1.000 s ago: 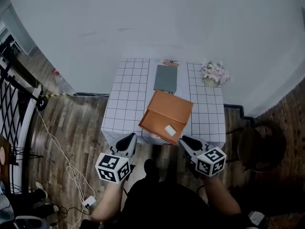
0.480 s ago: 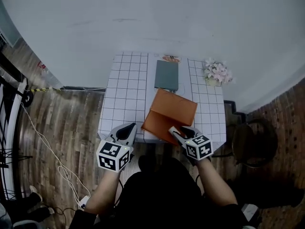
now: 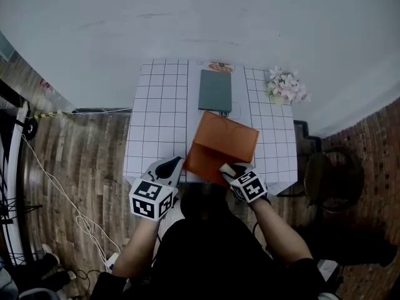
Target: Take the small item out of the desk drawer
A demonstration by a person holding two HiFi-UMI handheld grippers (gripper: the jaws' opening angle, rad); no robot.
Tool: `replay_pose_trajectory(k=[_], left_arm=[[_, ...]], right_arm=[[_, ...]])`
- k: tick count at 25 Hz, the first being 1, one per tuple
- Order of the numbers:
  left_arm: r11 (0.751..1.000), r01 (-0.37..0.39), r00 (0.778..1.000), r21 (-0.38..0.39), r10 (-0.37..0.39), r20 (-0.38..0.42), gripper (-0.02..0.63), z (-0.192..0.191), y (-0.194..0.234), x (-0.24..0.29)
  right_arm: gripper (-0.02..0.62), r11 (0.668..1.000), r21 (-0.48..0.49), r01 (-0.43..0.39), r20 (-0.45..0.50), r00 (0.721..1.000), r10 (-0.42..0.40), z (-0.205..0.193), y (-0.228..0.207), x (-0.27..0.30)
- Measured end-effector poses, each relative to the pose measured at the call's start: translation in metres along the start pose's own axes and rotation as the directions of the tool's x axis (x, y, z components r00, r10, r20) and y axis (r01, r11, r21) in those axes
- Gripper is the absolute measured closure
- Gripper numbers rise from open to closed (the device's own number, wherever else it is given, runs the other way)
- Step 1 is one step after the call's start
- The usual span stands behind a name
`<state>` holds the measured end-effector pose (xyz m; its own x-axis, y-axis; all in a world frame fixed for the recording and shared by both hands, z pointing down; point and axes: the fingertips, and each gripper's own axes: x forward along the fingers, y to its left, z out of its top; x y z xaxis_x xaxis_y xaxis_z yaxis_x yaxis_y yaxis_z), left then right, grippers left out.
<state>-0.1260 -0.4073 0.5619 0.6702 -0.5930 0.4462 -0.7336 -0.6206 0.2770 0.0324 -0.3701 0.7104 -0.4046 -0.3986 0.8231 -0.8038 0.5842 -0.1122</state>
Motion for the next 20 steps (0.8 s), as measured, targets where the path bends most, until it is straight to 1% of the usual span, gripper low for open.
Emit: replay_pose_trajectory(k=[3, 5, 9, 13, 15, 18, 20], left_arm=[[1.000, 0.008, 1.000, 0.002, -0.008, -0.011, 0.601, 0.000, 0.002, 0.006], [1.000, 0.012, 1.000, 0.000, -0.012, -0.014, 0.601, -0.001, 0.004, 0.009], [1.000, 0.022, 1.000, -0.007, -0.022, -0.018, 0.601, -0.004, 0.005, 0.010], [0.999, 0.030, 0.999, -0.014, -0.030, -0.014, 0.601, -0.007, 0.007, 0.009], [0.999, 0.034, 0.999, -0.016, -0.034, -0.010, 0.601, -0.008, 0.008, 0.007], [0.999, 0.037, 0.999, -0.017, -0.037, 0.001, 0.601, -0.008, 0.007, 0.001], [0.999, 0.034, 0.999, -0.012, -0.034, 0.010, 0.601, -0.006, 0.006, -0.004]], right_arm=[[0.420, 0.998, -0.055, 0.027, -0.043, 0.999, -0.030, -0.006, -0.004, 0.008], [0.420, 0.996, -0.087, 0.032, -0.079, 0.996, -0.038, -0.009, -0.004, 0.012], [0.423, 0.992, -0.120, 0.030, -0.151, 0.987, -0.048, -0.017, -0.003, 0.020], [0.434, 0.987, -0.151, 0.044, -0.194, 0.978, -0.073, -0.018, -0.005, 0.026], [0.433, 0.983, -0.174, 0.054, -0.220, 0.971, -0.092, -0.020, -0.006, 0.029], [0.430, 0.968, -0.247, 0.055, -0.276, 0.953, -0.125, -0.026, -0.004, 0.031], [0.430, 0.961, -0.271, 0.055, -0.284, 0.949, -0.135, -0.027, -0.004, 0.031]])
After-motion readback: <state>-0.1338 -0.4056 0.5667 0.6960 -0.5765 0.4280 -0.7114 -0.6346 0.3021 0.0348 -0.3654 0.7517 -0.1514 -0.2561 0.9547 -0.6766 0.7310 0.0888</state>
